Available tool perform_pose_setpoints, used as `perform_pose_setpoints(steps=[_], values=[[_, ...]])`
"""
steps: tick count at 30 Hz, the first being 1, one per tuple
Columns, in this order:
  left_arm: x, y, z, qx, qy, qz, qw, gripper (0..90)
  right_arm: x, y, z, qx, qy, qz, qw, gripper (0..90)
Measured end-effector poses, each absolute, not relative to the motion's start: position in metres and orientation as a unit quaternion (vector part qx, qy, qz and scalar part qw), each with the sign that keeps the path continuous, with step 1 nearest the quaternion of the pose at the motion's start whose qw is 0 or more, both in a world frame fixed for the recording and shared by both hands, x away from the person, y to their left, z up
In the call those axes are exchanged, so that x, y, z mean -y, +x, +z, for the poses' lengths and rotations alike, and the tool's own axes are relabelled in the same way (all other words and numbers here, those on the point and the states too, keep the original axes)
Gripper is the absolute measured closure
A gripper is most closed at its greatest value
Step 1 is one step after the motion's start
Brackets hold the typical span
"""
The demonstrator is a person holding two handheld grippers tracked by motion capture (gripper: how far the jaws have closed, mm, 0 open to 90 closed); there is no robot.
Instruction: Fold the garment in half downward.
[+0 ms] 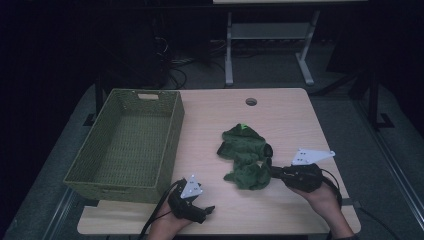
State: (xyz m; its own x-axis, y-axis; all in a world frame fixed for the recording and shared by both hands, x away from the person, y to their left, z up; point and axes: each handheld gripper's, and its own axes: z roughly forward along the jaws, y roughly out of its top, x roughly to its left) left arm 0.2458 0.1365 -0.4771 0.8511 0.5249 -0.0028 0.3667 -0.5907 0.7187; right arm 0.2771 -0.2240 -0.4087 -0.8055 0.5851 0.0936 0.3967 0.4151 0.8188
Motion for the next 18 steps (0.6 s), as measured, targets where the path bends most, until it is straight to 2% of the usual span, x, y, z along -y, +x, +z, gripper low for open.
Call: perform_pose_setpoints(steps=[18], values=[[-0.136, 0.246, -0.477, -0.252, 0.885, 0.107, 0.377, 12.9, 0.155, 0.306, -0.414, -0.858, 0.242, 0.448, 0.062, 81.7]])
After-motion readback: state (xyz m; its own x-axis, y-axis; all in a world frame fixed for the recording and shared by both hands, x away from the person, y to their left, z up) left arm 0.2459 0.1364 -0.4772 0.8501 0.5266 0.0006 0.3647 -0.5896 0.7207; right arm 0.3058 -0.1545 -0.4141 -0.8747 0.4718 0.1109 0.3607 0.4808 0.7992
